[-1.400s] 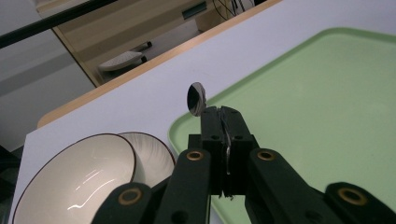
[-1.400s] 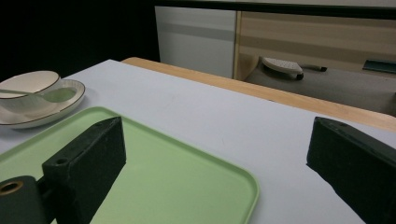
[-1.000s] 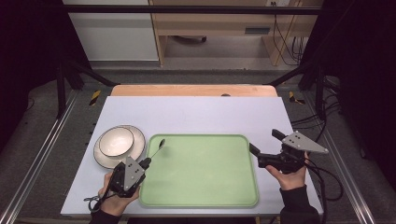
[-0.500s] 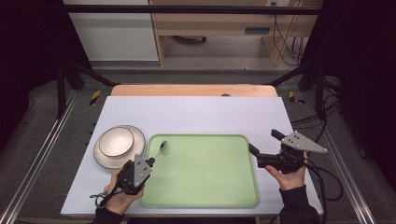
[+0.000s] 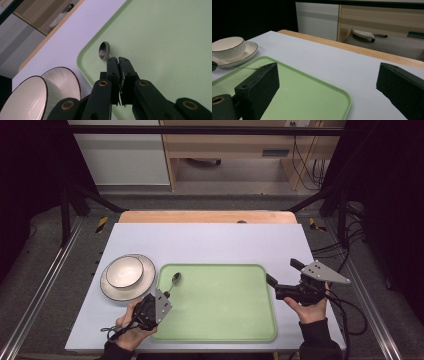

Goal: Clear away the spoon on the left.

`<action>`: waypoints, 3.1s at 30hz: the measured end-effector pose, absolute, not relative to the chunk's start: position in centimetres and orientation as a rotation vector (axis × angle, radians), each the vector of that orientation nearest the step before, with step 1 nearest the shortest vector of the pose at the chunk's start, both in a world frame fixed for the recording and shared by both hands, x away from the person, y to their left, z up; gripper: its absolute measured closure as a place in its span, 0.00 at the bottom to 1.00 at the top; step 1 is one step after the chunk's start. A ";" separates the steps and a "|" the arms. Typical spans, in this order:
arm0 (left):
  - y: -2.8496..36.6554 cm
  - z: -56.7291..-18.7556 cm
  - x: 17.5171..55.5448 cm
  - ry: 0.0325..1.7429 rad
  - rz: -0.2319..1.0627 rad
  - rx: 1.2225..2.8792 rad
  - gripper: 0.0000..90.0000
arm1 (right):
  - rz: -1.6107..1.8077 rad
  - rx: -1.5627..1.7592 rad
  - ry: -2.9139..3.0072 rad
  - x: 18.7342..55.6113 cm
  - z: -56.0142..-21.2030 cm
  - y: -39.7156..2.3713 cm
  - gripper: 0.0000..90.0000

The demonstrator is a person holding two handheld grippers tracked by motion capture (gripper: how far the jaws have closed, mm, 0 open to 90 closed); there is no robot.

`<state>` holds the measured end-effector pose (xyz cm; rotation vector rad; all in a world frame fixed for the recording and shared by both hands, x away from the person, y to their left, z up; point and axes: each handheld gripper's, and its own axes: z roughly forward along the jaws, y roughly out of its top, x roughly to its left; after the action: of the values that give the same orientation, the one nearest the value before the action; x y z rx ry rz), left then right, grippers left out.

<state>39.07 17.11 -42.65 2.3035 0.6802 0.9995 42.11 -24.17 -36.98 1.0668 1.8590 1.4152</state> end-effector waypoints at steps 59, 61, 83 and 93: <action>15.3 -45.0 38.9 0.409 0.889 2.525 0.49 | 1.410 1.064 1.864 42.0 -36.9 -24.2 0.05; 15.3 -45.0 38.9 0.405 0.894 2.532 0.45 | 1.411 1.062 1.863 42.0 -36.9 -24.3 0.05; 15.3 -45.2 39.3 0.440 0.828 2.563 0.20 | 1.408 1.062 1.864 42.0 -36.9 -24.3 0.04; 15.3 -45.0 39.2 0.447 0.764 2.572 0.15 | 1.409 1.062 1.863 42.0 -36.9 -24.3 0.04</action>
<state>39.23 15.26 -45.04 2.5717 0.4467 0.7636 42.01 -24.34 -36.87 1.0623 1.8630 1.4089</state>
